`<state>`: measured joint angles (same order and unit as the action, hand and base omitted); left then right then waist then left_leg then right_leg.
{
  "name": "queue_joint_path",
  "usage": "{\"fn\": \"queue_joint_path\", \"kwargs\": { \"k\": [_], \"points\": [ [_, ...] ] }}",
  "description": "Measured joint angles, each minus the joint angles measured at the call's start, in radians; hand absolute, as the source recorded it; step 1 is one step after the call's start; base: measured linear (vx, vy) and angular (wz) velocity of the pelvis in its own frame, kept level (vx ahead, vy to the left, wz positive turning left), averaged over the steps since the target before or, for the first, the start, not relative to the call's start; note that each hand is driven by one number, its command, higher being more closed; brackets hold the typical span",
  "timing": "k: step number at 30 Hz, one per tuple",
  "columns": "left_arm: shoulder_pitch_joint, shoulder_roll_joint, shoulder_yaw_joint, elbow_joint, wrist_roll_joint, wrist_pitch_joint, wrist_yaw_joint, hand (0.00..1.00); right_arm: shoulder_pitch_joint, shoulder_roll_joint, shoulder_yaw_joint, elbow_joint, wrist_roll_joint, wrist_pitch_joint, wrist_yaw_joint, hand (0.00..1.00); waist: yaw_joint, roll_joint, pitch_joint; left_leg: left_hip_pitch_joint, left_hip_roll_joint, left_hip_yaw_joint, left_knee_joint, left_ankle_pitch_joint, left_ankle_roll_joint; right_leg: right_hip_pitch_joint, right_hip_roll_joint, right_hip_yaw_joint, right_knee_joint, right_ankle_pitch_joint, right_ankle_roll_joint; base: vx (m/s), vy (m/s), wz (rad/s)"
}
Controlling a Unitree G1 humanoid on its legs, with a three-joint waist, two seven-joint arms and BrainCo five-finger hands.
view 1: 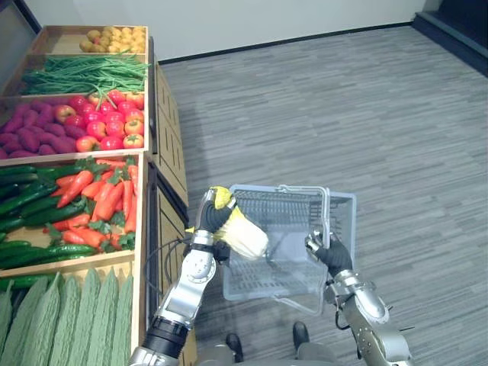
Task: Pick vegetable in the basket
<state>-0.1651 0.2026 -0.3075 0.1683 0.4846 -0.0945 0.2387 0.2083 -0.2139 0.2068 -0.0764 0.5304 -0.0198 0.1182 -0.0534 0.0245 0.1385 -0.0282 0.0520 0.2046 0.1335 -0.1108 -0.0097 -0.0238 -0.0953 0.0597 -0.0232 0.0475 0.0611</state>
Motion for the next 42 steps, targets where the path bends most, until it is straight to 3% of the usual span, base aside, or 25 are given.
{"fn": "queue_joint_path", "kwargs": {
  "k": [6,13,18,24,25,35,42],
  "points": [
    [-0.013,0.028,-0.076,0.025,0.160,0.001,-0.001,1.00,0.013,-0.011,0.044,0.000,0.114,0.005,0.009,1.00,-0.018,-0.023,-0.014,0.022,0.000,-0.003,-0.032,0.005,-0.007,0.007,0.005,0.000,-0.002,0.000,-0.001,0.02,0.000,-0.02],
    [-0.013,0.028,-0.202,0.096,0.290,0.007,-0.001,1.00,0.005,-0.025,0.179,0.001,0.310,0.008,-0.018,1.00,-0.014,-0.040,-0.026,0.027,-0.010,-0.040,-0.077,0.042,-0.004,0.017,-0.005,-0.028,-0.015,-0.001,-0.001,-0.03,-0.012,0.15],
    [-0.006,-0.008,-0.260,0.120,0.315,0.021,-0.007,1.00,-0.059,-0.024,0.257,0.014,0.369,0.008,-0.054,1.00,-0.009,-0.044,-0.028,0.038,-0.020,-0.049,-0.140,0.083,-0.003,0.002,-0.009,-0.033,-0.013,0.000,0.001,-0.06,-0.009,0.06],
    [0.000,-0.027,-0.280,0.121,0.313,0.042,-0.007,1.00,-0.064,-0.007,0.265,0.014,0.385,0.008,-0.076,1.00,0.006,-0.058,-0.038,0.058,-0.017,-0.061,-0.192,0.118,-0.008,0.003,-0.009,-0.047,-0.012,0.000,0.002,-0.02,-0.011,0.06],
    [0.000,-0.029,-0.281,0.123,0.313,0.044,-0.007,0.00,-0.064,-0.007,0.265,0.015,0.385,0.008,-0.079,1.00,0.007,-0.060,-0.039,0.059,-0.017,-0.064,-0.198,0.122,-0.008,0.003,-0.009,-0.051,-0.012,0.000,0.002,-0.01,-0.012,0.09],
    [0.033,-0.040,-0.285,0.159,0.310,0.068,-0.005,0.00,-0.064,0.011,0.271,0.079,0.378,0.010,-0.115,1.00,0.006,-0.068,-0.044,0.062,-0.018,-0.068,-0.208,0.133,-0.008,0.005,-0.008,-0.058,-0.012,0.001,0.004,-0.01,-0.006,0.02],
    [0.052,-0.045,-0.272,0.159,0.268,0.065,-0.031,0.00,-0.041,0.036,0.180,0.100,0.289,0.030,-0.119,1.00,-0.001,-0.068,-0.045,0.079,-0.018,-0.075,-0.226,0.142,-0.009,0.018,-0.009,-0.064,-0.013,0.000,0.007,-0.02,-0.006,0.02]
  ]
}}
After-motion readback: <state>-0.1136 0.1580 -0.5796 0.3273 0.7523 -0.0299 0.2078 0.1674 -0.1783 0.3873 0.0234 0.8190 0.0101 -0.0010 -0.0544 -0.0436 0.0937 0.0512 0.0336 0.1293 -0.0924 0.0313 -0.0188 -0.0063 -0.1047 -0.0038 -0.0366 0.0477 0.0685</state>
